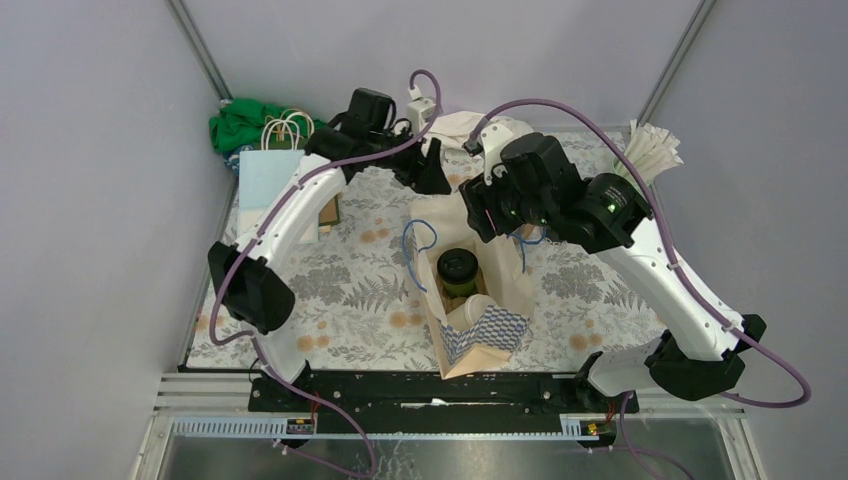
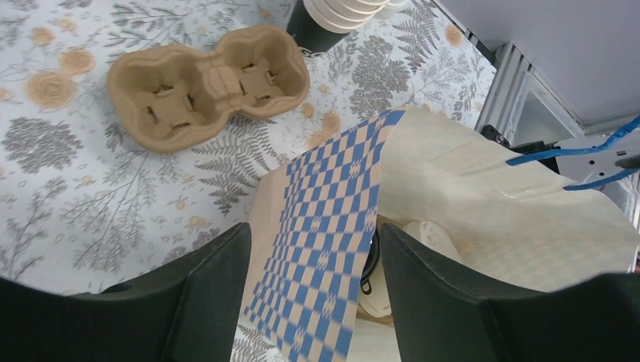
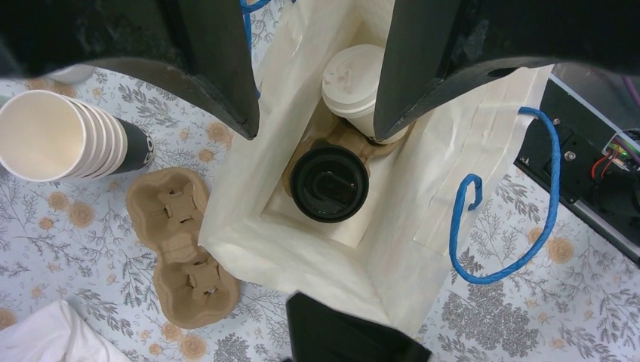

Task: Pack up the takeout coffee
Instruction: Place the coffee cup on the cup tray.

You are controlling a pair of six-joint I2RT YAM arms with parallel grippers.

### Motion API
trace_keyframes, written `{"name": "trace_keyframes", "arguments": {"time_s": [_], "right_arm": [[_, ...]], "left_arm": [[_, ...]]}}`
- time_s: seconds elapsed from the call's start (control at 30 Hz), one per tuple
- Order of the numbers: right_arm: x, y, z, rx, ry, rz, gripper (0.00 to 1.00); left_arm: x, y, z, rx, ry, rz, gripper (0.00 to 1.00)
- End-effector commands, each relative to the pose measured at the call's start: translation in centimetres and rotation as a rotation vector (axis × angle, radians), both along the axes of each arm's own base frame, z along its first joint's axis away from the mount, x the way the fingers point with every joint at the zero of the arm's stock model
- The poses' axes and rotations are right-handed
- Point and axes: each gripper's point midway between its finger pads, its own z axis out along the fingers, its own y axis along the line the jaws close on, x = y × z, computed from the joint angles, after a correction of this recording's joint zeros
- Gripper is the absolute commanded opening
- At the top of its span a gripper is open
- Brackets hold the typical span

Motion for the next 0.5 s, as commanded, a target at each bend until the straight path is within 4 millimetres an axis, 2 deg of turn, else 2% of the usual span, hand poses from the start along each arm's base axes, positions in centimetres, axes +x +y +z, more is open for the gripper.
{"name": "trace_keyframes", "arguments": {"time_s": [0.0,0.2,0.3,0.47], "right_arm": [[0.1,-1.2,2.4,0.036,-0.062,-0.040,0.64],[-0.1,-1.1,1.9,0.022,-0.044,-0.023,0.60],[-0.4,-0.8,1.2,0.010,-0.011,-0.005,0.59],[-0.8,-0.1,0.0,-0.011,0.041,0.032,0.58]], "left_arm": [[0.2,-2.8,1.3,-0.040,-0.073,-0.071,0.65],[0.0,-3.9,0.6,-0.026,-0.033,-0.051,0.58],[0.1,-3.6,0.4,0.002,-0.048,-0.009,0.44],[0.6,-2.0,0.9,0.049,-0.102,0.078,0.11]]}}
